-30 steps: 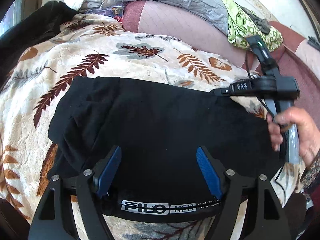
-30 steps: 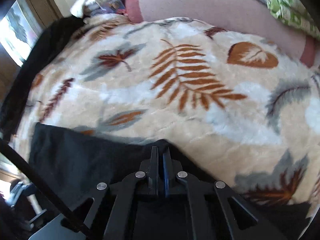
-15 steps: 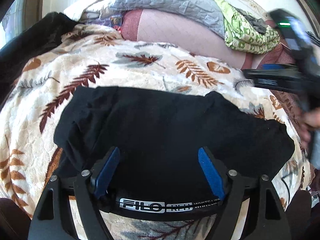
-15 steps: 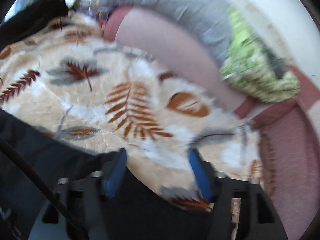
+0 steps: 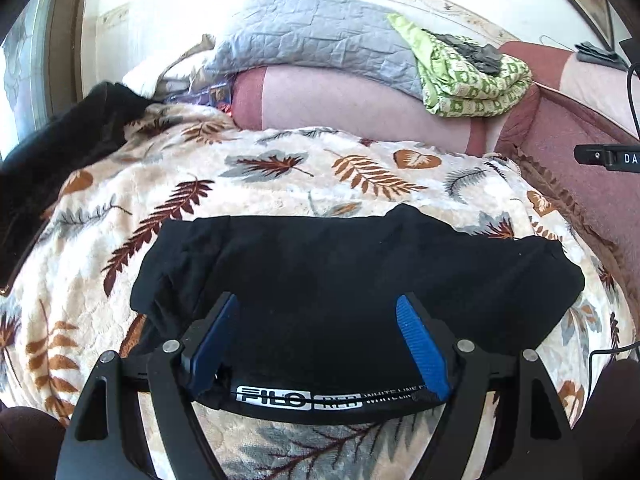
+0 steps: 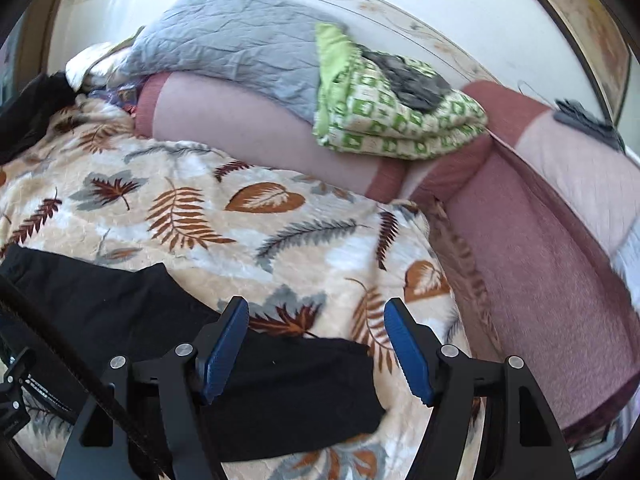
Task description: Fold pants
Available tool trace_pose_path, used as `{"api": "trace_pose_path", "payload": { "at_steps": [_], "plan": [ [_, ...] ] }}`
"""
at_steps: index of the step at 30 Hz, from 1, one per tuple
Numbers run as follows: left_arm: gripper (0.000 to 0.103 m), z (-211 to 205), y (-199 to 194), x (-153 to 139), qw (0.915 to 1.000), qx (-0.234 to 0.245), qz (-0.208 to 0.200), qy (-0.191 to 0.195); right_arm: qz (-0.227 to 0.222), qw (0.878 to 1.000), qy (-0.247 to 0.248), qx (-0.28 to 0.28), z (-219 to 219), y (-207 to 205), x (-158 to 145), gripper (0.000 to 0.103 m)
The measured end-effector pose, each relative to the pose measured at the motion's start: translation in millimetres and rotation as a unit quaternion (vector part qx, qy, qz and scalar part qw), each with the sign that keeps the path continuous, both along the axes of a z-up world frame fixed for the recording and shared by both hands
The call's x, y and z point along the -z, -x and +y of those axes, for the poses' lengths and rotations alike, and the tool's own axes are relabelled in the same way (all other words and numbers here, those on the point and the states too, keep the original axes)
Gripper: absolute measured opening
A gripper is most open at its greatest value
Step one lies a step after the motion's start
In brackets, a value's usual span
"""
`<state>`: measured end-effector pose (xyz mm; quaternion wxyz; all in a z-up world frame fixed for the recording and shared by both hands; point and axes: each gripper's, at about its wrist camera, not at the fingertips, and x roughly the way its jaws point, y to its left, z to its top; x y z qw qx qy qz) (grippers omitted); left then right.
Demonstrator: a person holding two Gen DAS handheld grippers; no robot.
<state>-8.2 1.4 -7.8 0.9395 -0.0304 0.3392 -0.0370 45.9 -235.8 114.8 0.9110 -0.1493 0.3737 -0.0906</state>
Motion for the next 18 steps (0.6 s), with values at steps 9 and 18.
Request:
{"api": "trace_pose_path", "payload": {
  "at_steps": [9,18],
  "plan": [
    [0.08,-2.4,1.3,-1.0,1.0,0.006,0.002,-0.001,0.018,0.999,-0.002,0.026,-26.3,24.2,1.7,0.079],
    [0.082,53.4,2.5,-20.7,0.9959,-0.081,-0.029,0.025,0.055,0.997,-0.059,-0.019,4.5,23.7,31.6,0.082]
  ]
}}
